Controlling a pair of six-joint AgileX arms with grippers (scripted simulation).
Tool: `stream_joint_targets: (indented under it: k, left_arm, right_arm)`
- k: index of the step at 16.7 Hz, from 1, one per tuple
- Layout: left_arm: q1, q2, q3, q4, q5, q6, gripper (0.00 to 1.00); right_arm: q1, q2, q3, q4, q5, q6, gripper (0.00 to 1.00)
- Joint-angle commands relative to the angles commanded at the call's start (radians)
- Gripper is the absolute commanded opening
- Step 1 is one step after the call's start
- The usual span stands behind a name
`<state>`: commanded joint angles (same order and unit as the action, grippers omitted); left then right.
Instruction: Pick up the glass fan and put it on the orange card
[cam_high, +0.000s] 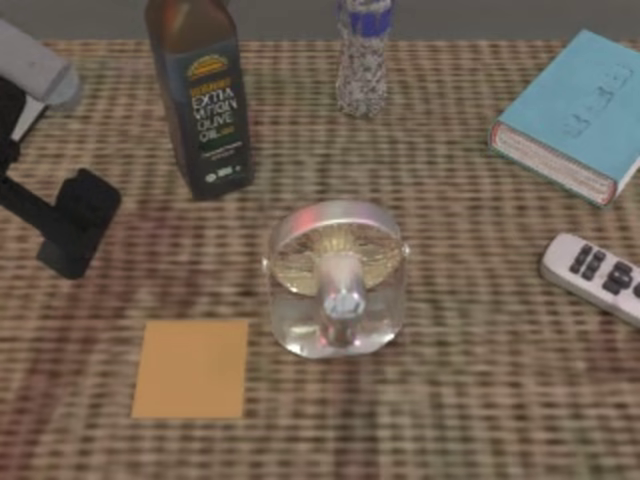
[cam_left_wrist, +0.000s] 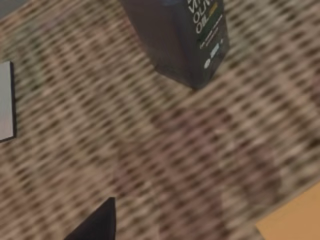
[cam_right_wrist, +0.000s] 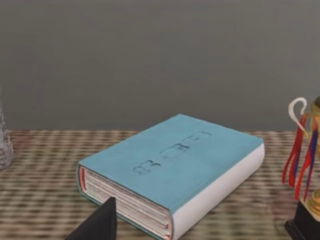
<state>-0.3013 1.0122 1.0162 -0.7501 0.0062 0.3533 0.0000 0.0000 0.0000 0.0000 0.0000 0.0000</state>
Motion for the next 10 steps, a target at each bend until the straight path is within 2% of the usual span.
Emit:
stream_joint_targets:
  k: [10]
  left_arm:
    - [-0.272, 0.907, 0.991, -0.641, 0.001, 0.298, 1.0]
  right_arm:
    - [0.0, 0.0, 0.0, 0.0, 0.0, 0.0, 1.0]
